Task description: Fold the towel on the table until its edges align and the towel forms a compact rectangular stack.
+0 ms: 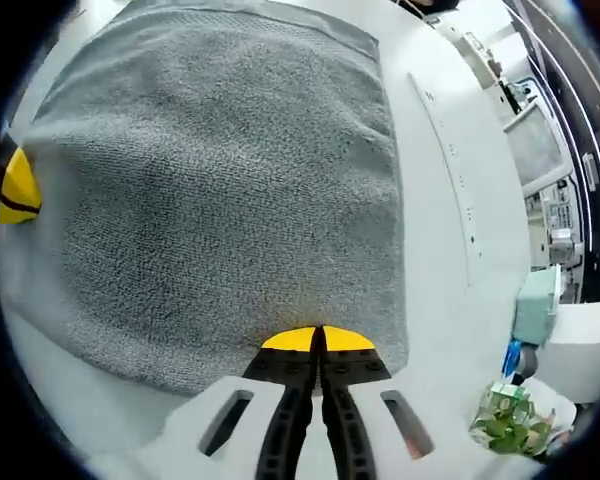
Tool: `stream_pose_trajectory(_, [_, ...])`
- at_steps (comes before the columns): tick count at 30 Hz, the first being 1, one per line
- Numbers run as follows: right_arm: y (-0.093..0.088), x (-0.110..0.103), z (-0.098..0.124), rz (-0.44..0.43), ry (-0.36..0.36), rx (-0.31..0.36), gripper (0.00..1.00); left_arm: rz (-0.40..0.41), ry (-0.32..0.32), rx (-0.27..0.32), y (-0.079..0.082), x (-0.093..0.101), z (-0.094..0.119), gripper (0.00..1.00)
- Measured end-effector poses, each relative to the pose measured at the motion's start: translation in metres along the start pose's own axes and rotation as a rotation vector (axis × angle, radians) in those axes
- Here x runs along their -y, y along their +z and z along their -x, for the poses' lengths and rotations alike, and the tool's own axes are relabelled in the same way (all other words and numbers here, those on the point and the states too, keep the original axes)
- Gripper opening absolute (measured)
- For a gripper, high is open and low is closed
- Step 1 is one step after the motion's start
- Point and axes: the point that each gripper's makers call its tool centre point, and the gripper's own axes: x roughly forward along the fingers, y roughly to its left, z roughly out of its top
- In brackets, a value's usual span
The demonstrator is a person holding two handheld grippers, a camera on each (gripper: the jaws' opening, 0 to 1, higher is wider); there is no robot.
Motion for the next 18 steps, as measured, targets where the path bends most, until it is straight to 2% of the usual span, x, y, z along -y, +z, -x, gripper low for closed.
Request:
stream_pose_trajectory(5, [-0.005,-0.004,0.001,-0.021,0.01,-0.009,0.0,0.014,0.004,-0.017,-0.003,-0.003,0.001,0.01])
stream_pose_trajectory(11, [-0.012,-0.009,0.003,-0.018,-0.018,-0.024,0.0,0.022,0.017,-0.033,-0.007,-0.006,0.002,0.01])
stream_pose_trajectory(18, [-0.023,-0.014,0.006,-0.059,0.001,-0.038,0.0,0.039,0.034,-0.041,-0.011,-0.01,0.004,0.01])
